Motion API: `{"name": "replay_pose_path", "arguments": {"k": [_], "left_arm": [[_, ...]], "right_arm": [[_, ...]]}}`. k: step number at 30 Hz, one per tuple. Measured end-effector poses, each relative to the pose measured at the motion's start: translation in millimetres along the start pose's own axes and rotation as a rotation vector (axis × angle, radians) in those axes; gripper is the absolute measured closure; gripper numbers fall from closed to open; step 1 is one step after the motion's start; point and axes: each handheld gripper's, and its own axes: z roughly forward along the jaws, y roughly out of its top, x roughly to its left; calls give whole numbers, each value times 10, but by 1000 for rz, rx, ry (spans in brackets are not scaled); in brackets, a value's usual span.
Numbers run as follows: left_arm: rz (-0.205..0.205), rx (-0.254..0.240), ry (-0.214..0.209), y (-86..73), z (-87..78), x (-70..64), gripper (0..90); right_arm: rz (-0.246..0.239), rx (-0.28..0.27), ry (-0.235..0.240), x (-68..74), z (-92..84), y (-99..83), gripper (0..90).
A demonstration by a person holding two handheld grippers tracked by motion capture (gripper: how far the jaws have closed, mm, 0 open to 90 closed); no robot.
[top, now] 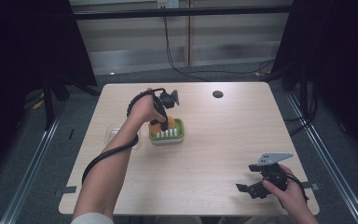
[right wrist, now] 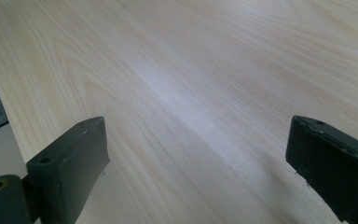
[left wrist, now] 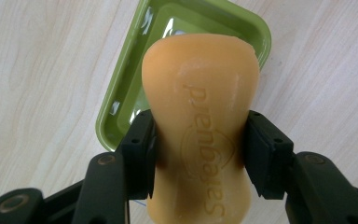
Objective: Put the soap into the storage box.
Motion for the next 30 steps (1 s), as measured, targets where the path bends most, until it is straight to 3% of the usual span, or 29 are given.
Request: {"name": "replay_pose_path", "arguments": {"k": [12, 17, 30], "left_arm": [[20, 8, 10, 28, 20, 51, 499], [3, -1, 12, 25, 45, 72, 499], [14, 5, 6, 30, 134, 96, 499]], "right_arm": [[6, 4, -2, -4, -5, -8, 53], [7, 3, -1, -10, -6, -9, 53], [9, 5, -3, -10, -7, -12, 53]]}}
